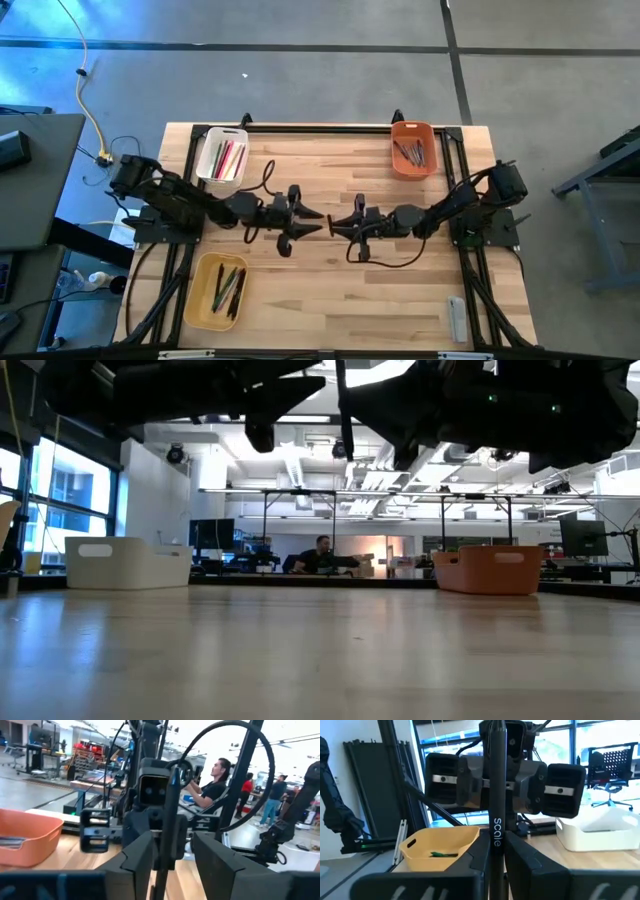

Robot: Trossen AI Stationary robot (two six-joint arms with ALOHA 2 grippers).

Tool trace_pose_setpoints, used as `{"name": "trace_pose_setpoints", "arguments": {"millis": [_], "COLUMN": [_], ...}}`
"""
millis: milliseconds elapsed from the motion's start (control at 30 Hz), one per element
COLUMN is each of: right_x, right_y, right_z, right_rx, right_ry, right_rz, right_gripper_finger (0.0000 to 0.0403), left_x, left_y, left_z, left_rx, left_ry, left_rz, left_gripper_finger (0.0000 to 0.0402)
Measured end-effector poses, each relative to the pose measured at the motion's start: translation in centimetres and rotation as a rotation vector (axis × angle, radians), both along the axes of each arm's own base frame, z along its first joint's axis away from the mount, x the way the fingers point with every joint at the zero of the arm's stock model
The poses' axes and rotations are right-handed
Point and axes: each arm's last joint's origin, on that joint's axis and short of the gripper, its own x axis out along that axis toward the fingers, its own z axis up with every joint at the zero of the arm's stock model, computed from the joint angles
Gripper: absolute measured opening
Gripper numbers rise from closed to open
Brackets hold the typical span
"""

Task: Sort crayons/erasers/pens/pencils in bins
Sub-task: Put the black pen into the yellow bin

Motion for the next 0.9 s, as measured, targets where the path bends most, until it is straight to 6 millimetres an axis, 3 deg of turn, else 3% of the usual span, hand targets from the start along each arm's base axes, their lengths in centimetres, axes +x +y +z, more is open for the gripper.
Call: {"name": "trace_pose_setpoints", "arguments": {"millis": [600, 900], "right_x": [0.0, 0.0], "right_y": [0.2, 0.2], "right_z": [0.2, 0.2], "right_rx": [-0.016, -0.017], "right_ry": [-0.025, -0.022], "right_rz": [0.063, 0.064], "right_gripper_finger": [0.0030, 0.0031], "left_x": [2.8, 2.9], "left_y": [0.0, 0.4], "left_z": [3.0, 3.3], "left_rx": [0.112, 0.128], "left_ry": [0.020, 0.009], "left_rz": [-0.051, -0.078], "left_gripper_finger": [0.0118, 0.0042]}}
